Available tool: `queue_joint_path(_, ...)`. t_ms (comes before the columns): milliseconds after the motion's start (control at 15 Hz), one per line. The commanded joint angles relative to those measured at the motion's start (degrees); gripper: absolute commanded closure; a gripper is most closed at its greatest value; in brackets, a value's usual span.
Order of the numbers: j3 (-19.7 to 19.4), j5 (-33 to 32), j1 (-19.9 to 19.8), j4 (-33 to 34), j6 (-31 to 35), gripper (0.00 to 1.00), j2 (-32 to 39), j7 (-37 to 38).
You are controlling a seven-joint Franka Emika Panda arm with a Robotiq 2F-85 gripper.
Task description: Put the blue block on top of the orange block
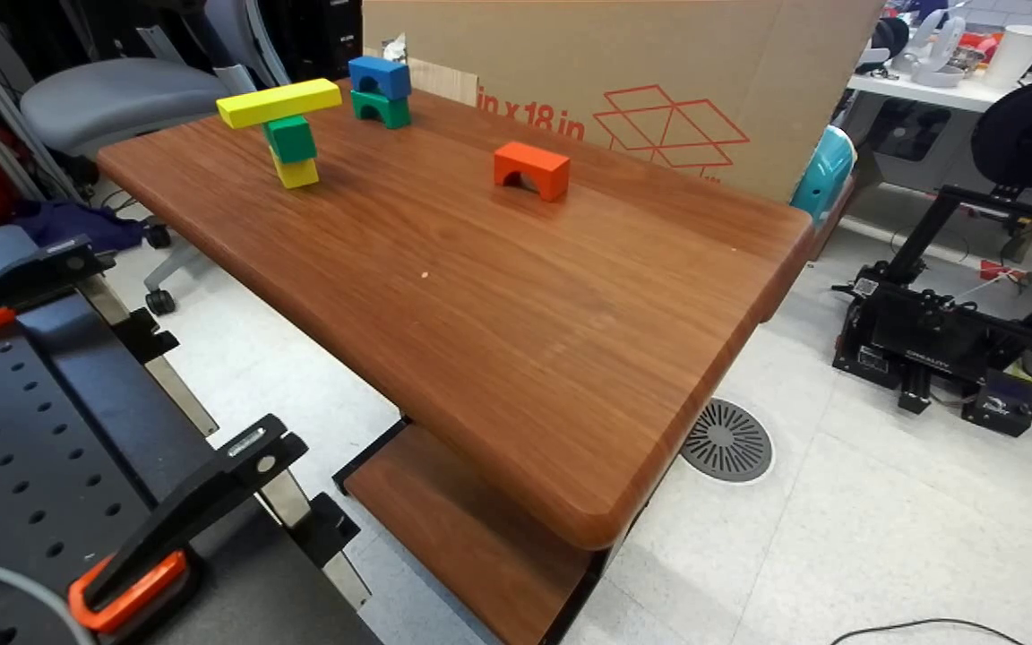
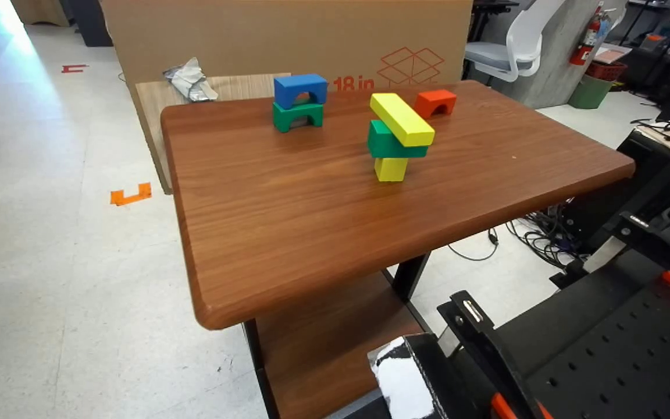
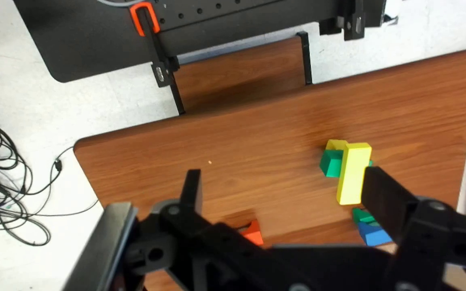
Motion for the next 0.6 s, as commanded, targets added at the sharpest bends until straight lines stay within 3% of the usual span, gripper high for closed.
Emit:
queue_joint_path(0,5.2,1.2,1.8,5.0,7.9,0.0,9.4,6.3)
queue_joint_path(200,8.0,-0.2,2.9,11.0,11.1,0.0,18.3,7.9)
queue_joint_path(533,7.8,-1.7,4.6,22.2,10.6,0.0,30.9,4.8)
